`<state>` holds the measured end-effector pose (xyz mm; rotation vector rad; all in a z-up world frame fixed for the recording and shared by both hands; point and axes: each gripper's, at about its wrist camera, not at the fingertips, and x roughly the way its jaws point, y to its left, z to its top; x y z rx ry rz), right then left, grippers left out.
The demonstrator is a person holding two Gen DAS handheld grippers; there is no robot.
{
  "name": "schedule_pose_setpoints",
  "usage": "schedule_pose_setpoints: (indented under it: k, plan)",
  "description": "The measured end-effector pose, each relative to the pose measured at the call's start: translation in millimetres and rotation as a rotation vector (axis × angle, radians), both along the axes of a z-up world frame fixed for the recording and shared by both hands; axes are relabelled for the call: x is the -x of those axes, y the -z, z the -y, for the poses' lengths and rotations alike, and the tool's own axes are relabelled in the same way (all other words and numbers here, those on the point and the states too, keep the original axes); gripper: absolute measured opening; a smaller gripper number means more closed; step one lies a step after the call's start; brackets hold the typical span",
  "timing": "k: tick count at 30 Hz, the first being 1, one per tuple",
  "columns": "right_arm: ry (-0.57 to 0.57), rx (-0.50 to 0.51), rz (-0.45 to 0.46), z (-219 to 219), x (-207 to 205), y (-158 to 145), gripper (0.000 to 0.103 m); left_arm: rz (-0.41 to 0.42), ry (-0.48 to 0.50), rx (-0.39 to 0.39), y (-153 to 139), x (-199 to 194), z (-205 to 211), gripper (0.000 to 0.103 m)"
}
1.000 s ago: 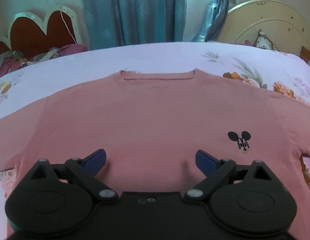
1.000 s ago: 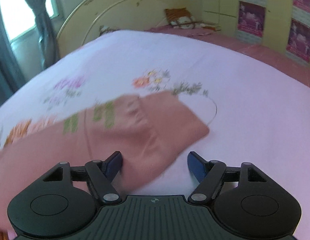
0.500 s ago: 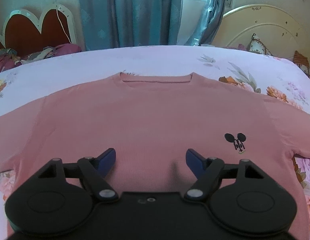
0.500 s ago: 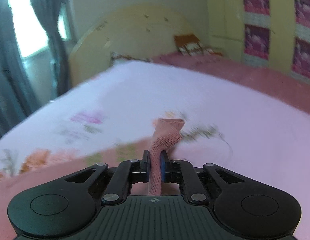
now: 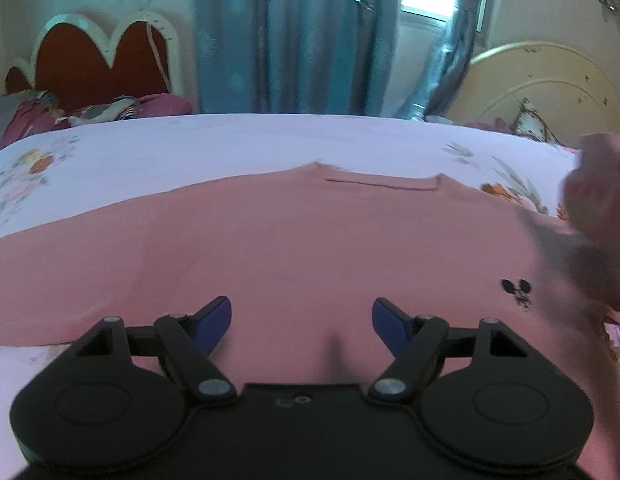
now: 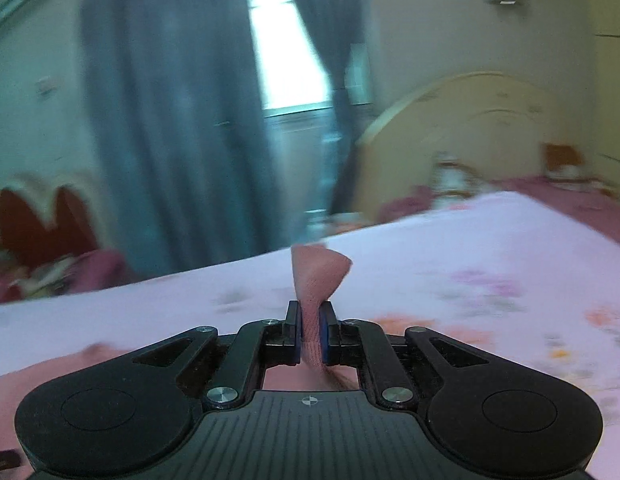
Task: Fold small clothes
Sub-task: 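Fold the gripped sleeve across the sweatshirt body with the right tool and release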
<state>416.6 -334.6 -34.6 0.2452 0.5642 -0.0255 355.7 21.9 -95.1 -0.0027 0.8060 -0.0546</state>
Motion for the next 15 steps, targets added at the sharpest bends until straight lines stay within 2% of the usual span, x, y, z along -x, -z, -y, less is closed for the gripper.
schedule_pose_setpoints:
  k: [5,8,12,15]
  plan:
    - [-0.176,-0.034,-0.066,-96,-11,28,0.008,-0.008,-0.040,0.001,3,0,-27,0.077]
    - [-0.246,-0.046,-0.143,-134,-15,56,0.008,-0.009,-0.060,0.011,3,-1,-37,0.082]
    - [-0.310,-0.042,-0.225,-159,-14,85,0.008,-0.012,-0.055,0.032,5,-4,-39,0.084]
    - [-0.323,-0.015,-0.258,-161,-9,94,0.009,-0.035,-0.021,0.081,10,-9,-33,0.084]
